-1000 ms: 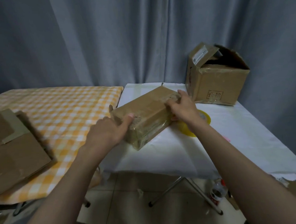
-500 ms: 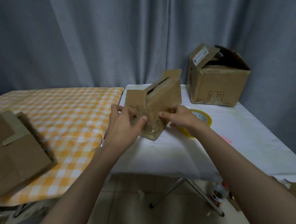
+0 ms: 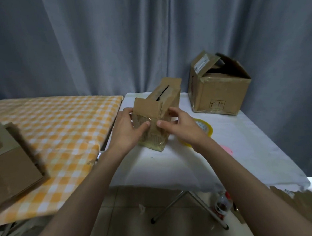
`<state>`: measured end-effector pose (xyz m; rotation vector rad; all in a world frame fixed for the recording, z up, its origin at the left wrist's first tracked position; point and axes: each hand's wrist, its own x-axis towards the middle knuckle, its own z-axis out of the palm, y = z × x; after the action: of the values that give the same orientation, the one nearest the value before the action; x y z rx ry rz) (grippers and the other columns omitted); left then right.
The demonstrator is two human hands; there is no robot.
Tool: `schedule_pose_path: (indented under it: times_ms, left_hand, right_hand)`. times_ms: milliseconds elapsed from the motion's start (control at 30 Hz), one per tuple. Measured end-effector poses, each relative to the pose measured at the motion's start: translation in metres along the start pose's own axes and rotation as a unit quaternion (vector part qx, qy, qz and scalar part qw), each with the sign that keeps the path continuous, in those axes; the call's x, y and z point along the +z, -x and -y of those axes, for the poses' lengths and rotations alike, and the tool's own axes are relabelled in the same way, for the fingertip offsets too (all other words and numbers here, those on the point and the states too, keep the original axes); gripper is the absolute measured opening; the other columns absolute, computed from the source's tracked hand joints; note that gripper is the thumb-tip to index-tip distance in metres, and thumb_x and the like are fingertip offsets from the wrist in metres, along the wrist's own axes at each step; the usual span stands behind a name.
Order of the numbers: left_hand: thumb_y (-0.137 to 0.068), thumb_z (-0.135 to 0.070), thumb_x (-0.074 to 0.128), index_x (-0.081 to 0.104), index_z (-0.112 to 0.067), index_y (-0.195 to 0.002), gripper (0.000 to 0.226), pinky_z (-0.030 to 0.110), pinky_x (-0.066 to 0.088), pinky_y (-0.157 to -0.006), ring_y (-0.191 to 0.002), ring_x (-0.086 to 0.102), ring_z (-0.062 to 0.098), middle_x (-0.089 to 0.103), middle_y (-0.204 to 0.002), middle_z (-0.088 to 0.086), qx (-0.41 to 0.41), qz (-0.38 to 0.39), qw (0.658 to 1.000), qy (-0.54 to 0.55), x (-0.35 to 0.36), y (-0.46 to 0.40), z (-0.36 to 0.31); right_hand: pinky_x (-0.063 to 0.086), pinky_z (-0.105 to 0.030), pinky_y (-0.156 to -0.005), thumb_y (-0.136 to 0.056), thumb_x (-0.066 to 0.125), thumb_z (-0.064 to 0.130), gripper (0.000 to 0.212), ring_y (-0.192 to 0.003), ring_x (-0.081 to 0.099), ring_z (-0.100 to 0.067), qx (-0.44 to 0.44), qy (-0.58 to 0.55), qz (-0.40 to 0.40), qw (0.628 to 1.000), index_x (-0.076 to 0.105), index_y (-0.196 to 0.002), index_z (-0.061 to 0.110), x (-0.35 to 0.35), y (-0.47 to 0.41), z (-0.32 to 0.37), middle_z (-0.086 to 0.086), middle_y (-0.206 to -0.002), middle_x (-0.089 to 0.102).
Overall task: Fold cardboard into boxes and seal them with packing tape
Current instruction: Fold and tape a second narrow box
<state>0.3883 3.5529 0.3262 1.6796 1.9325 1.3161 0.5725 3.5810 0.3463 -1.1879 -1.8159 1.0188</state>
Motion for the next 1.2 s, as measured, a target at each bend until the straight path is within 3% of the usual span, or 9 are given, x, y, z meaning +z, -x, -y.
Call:
schedule_pose_path:
  times_ms: [100, 233, 333, 633, 767, 867, 1033, 1200]
  left_hand:
    - [-0.081, -0.032, 0.077, 0.049, -0.015, -0.136, 0.064, 0.043, 0.052, -0.093, -0.108, 0.057, 0.020, 0.053, -0.127, 0.005, 0.010, 0.004, 1.000, -0.001, 0.010, -0.004, -0.006]
    - [-0.082, -0.026, 0.076, 0.049, -0.015, -0.139, 0.064, 0.045, 0.051, -0.097, -0.111, 0.057, 0.020, 0.054, -0.129, 0.006, 0.015, 0.023, 1.000, 0.000, 0.026, -0.016, -0.015]
    - [-0.083, -0.026, 0.075, 0.047, -0.015, -0.141, 0.065, 0.046, 0.048, -0.101, -0.117, 0.055, 0.024, 0.052, -0.130, 0.008, 0.014, 0.050, 0.998, -0.023, 0.038, -0.037, -0.025]
    - [-0.084, -0.031, 0.072, 0.044, -0.016, -0.138, 0.062, 0.047, 0.047, -0.101, -0.118, 0.051, 0.027, 0.047, -0.129, 0.008, 0.017, 0.140, 0.988, -0.056, 0.088, -0.105, -0.037]
    - [-0.088, -0.034, 0.065, 0.039, -0.019, -0.138, 0.059, 0.037, 0.044, -0.088, -0.116, 0.049, 0.027, 0.042, -0.125, 0.006, 0.051, 0.131, 0.988, -0.061, 0.111, -0.117, -0.041]
    - [-0.090, -0.036, 0.064, 0.027, -0.020, -0.147, 0.070, 0.036, 0.046, -0.083, -0.111, 0.054, 0.030, 0.039, -0.129, 0.007, 0.055, 0.143, 0.986, -0.071, 0.125, -0.124, -0.043]
    - [-0.093, -0.040, 0.058, 0.018, -0.017, -0.153, 0.076, 0.046, 0.051, -0.092, -0.113, 0.055, 0.031, 0.043, -0.136, 0.010, 0.075, 0.152, 0.970, -0.177, 0.124, -0.133, -0.045]
    - [-0.095, -0.046, 0.052, 0.009, -0.008, -0.157, 0.084, 0.042, 0.042, -0.102, -0.128, 0.047, 0.031, 0.037, -0.150, 0.013, 0.078, 0.169, 0.922, -0.340, 0.102, -0.126, -0.045]
  right_hand:
    - [0.049, -0.043, -0.102, -0.091, 0.070, 0.027, 0.054, -0.113, 0.063, -0.025, -0.012, 0.080, -0.070, 0.994, 0.053, -0.140, 0.011, -0.002, -0.013, -0.006, -0.007, -0.129, 0.062]
    - [0.049, -0.045, -0.101, -0.096, 0.061, 0.018, 0.039, -0.111, 0.061, -0.028, -0.015, 0.120, -0.123, 0.985, 0.059, -0.134, 0.010, -0.004, -0.033, -0.014, -0.012, -0.123, 0.064]
    - [0.051, -0.048, -0.097, -0.097, 0.056, 0.014, 0.034, -0.110, 0.062, -0.031, -0.007, 0.136, -0.125, 0.983, 0.059, -0.131, 0.009, -0.008, -0.054, -0.016, -0.013, -0.121, 0.065]
    - [0.050, -0.036, -0.094, -0.102, 0.046, 0.012, 0.032, -0.112, 0.061, -0.032, 0.052, 0.176, -0.136, 0.974, 0.061, -0.130, 0.008, -0.044, -0.127, -0.027, -0.015, -0.121, 0.067]
    - [0.044, -0.032, -0.084, -0.105, 0.041, 0.016, 0.039, -0.113, 0.058, -0.034, 0.075, 0.171, -0.148, 0.971, 0.054, -0.142, 0.018, -0.057, -0.145, -0.037, -0.013, -0.123, 0.066]
    - [0.037, -0.028, -0.076, -0.103, 0.041, 0.013, 0.044, -0.111, 0.059, -0.037, 0.086, 0.183, -0.128, 0.971, 0.043, -0.147, 0.017, -0.066, -0.152, -0.044, -0.016, -0.121, 0.065]
    - [0.035, -0.029, -0.079, -0.100, 0.045, 0.007, 0.053, -0.118, 0.054, -0.035, 0.106, 0.226, -0.091, 0.964, 0.028, -0.151, 0.011, -0.073, -0.148, -0.044, -0.015, -0.126, 0.058]
    - [0.049, -0.043, -0.093, -0.099, 0.050, 0.016, 0.045, -0.119, 0.054, -0.036, 0.112, 0.304, -0.057, 0.944, 0.040, -0.143, 0.011, -0.074, -0.124, -0.032, -0.016, -0.127, 0.058]
